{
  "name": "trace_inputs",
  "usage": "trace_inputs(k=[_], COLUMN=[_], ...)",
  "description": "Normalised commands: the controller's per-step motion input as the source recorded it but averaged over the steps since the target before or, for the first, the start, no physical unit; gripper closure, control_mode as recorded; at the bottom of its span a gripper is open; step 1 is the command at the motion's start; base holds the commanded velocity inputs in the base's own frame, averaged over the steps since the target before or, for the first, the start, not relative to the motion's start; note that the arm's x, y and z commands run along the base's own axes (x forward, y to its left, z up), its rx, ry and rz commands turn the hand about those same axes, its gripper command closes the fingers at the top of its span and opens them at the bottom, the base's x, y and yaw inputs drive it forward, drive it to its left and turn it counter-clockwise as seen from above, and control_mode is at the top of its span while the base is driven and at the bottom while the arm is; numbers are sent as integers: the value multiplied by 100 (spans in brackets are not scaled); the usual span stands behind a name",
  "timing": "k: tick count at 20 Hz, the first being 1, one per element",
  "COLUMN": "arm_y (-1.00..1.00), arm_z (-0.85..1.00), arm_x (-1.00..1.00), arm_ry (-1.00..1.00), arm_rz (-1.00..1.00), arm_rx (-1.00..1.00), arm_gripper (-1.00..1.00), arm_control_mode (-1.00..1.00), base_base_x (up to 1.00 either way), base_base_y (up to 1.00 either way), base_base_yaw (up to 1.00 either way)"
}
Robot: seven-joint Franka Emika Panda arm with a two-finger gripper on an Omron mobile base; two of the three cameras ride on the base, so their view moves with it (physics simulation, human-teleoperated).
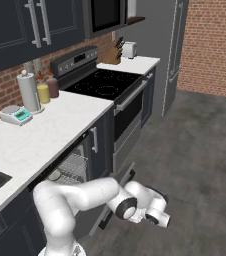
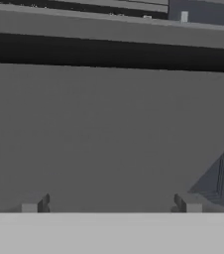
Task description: Pick up the cup and bowl from the counter, place them in the dishwasher, and close the dishwasher door.
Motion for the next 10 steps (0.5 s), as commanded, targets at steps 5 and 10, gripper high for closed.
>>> trace_inputs(k=[5,10], arm_y=[17,45], arm_z=[-89,-62], arm_x=[45,8], arm_ry=[-14,-9], arm_rz=[-7,4], arm_rx=[0,3], arm_gripper=[-100,-100], arm_control_mode=[-100,-100], base_base_x=[0,0], base_base_y=[0,0], base_base_yaw=[0,0])
